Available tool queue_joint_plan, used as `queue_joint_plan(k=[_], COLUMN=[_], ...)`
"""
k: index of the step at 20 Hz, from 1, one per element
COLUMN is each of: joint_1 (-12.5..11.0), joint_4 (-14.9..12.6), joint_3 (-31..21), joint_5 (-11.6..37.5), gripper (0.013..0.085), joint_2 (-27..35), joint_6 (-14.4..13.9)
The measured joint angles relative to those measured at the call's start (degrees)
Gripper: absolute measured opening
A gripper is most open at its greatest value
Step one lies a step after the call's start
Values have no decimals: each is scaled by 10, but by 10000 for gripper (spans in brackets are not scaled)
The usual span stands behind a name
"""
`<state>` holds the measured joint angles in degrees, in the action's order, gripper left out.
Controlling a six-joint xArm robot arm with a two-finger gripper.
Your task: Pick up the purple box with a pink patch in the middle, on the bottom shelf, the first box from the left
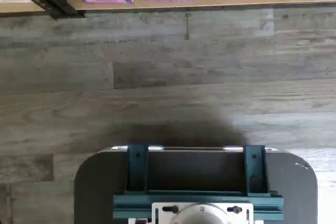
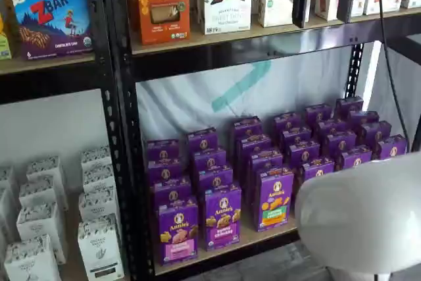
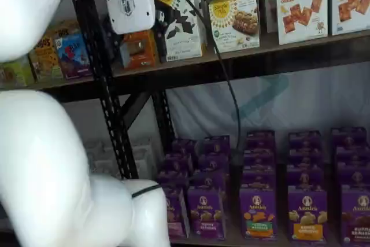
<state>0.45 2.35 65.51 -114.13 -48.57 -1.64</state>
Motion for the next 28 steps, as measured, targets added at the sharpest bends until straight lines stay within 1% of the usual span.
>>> queue_joint_plan(k=[2,10,12,14,20,26,28], joint_1=[3,4,9,20,49,41,43], joint_4=[-4,-4,-8,-16,-42,-28,-24], joint_3=[3,-4,-10,-19,-60,-120,-139], joint_5=[-5,2,8,15,45,98,116], gripper=[850,850,850,850,850,850,850], joint_2=[3,1,0,-2,-8,-19,-21], joint_6=[-2,-2,-6,-13,-34,-32,-35])
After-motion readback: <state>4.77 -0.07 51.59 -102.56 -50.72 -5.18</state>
